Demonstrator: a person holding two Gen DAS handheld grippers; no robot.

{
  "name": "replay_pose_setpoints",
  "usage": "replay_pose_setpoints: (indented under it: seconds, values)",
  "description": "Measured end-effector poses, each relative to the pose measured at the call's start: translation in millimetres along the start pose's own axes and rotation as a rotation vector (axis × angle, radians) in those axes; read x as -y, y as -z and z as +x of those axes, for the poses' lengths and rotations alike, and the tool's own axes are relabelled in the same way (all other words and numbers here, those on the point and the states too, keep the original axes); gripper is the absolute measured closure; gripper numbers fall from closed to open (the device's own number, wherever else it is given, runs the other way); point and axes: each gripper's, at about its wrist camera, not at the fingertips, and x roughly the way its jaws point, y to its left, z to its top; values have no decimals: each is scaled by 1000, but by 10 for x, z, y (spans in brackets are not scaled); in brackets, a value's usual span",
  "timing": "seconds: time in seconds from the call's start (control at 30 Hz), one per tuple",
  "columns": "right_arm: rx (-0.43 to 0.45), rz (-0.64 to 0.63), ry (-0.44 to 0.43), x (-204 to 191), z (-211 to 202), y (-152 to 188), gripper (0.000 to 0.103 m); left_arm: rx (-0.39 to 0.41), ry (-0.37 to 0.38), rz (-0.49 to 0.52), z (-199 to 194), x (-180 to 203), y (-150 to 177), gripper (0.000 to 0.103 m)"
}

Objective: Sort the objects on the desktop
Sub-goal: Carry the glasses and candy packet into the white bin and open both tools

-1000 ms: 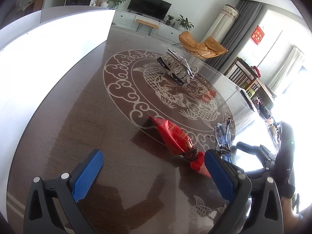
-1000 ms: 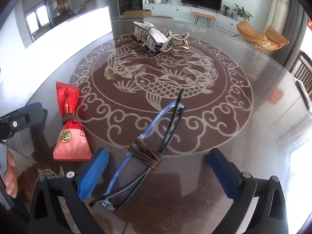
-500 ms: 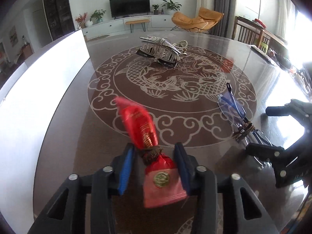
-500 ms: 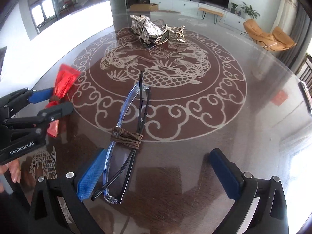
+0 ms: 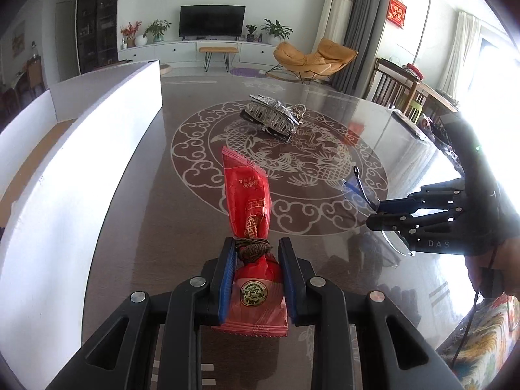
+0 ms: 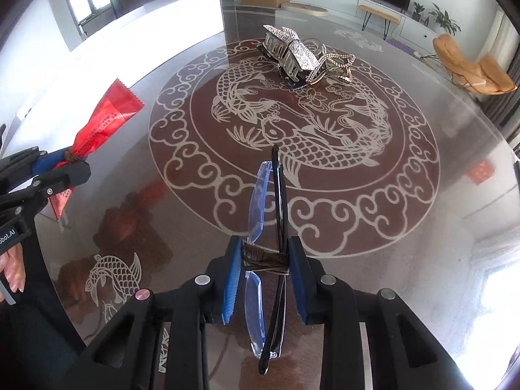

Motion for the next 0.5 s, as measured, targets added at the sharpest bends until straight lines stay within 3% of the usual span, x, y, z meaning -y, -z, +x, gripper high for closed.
replay_pose_setpoints:
  seconds: [0.13,0.23,0.37,0.5]
  values:
    - [76,52,-57,31,-328,-212,74,70,8,-72,-367,-234,-120,77]
    - [137,26,-84,-164,-533,-599,74,130,-18,-121,-690,-531,-257,77]
    - [209,-39,-156,-704,-722,-1220,74,174,-114,-191,-1054,-1126,-382,77]
    - [263,-118,-271,-1539,-761,-1774,74,162,-218,-304,-1236,-1856,-369,77]
